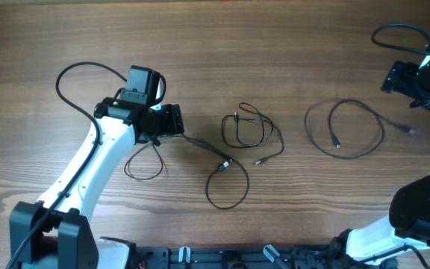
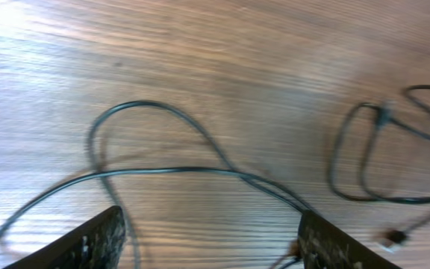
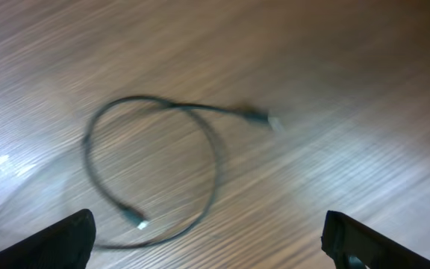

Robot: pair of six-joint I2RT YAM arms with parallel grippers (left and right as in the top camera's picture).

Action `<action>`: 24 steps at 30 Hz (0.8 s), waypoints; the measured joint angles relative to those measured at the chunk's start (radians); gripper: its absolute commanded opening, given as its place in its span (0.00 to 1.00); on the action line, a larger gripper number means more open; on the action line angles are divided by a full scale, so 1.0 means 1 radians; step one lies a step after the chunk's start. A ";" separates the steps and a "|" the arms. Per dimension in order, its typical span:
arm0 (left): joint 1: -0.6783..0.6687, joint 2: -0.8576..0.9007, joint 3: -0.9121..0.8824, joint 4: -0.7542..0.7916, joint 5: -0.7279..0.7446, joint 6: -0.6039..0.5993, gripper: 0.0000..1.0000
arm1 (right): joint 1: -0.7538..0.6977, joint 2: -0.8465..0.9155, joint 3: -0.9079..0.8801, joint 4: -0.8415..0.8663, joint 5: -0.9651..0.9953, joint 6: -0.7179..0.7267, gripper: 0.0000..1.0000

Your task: Untangle cables

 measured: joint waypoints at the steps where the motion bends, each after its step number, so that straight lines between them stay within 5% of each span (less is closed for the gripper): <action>1: 0.000 0.000 0.000 -0.012 -0.027 0.000 0.74 | -0.001 0.000 0.000 0.000 -0.101 -0.046 0.88; 4: 0.000 0.000 0.000 -0.017 -0.059 0.000 0.72 | 0.002 0.000 0.000 -0.025 -0.514 -0.238 0.45; 8: 0.000 0.000 0.000 -0.017 -0.063 0.000 0.71 | 0.077 0.000 -0.022 -0.001 -0.723 -0.343 0.14; 24: 0.000 0.000 0.000 -0.017 -0.040 0.000 0.68 | 0.325 0.013 -0.695 0.650 -0.551 -0.146 0.04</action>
